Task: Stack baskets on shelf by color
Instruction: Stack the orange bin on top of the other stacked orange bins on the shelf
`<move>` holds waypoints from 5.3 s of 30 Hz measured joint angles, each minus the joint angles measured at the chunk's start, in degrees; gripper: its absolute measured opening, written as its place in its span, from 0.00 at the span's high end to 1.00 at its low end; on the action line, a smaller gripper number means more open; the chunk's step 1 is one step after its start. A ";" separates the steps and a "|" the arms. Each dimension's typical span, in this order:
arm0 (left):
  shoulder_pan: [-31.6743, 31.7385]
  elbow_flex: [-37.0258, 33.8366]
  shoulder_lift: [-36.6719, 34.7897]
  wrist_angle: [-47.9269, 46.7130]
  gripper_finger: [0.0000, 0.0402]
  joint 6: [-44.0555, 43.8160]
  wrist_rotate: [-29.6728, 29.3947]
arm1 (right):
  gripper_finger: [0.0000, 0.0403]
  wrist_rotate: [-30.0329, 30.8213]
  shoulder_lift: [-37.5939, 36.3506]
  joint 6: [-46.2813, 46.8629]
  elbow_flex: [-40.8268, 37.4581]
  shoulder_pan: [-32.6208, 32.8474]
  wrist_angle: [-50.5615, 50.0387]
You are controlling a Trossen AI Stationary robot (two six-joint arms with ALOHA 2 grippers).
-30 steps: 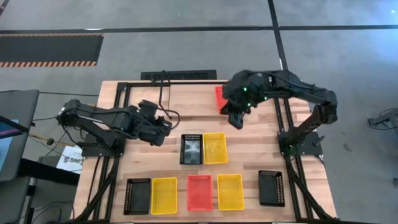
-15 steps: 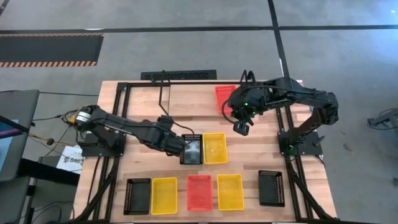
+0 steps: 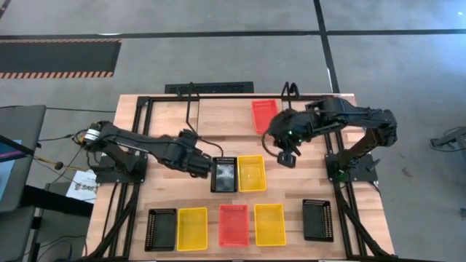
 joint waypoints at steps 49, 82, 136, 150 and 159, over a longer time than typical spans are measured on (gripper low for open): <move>-4.50 0.02 18.40 38.74 0.60 66.70 42.01 | 0.90 0.44 0.02 -2.76 0.07 -6.64 1.19; -4.02 -4.97 21.65 50.82 0.60 65.66 40.25 | 0.90 0.23 0.00 -3.23 0.07 -6.69 2.71; 9.64 33.18 22.29 3.30 1.00 64.85 -0.62 | 0.96 12.39 -6.94 0.22 0.07 -11.13 -5.35; 13.22 33.18 14.16 3.35 1.00 63.79 -2.68 | 0.98 18.43 -23.61 8.05 0.07 -11.41 -5.37; 15.06 33.18 13.00 6.33 1.00 63.11 -6.33 | 0.98 22.64 -24.61 4.79 -4.52 -11.39 -5.09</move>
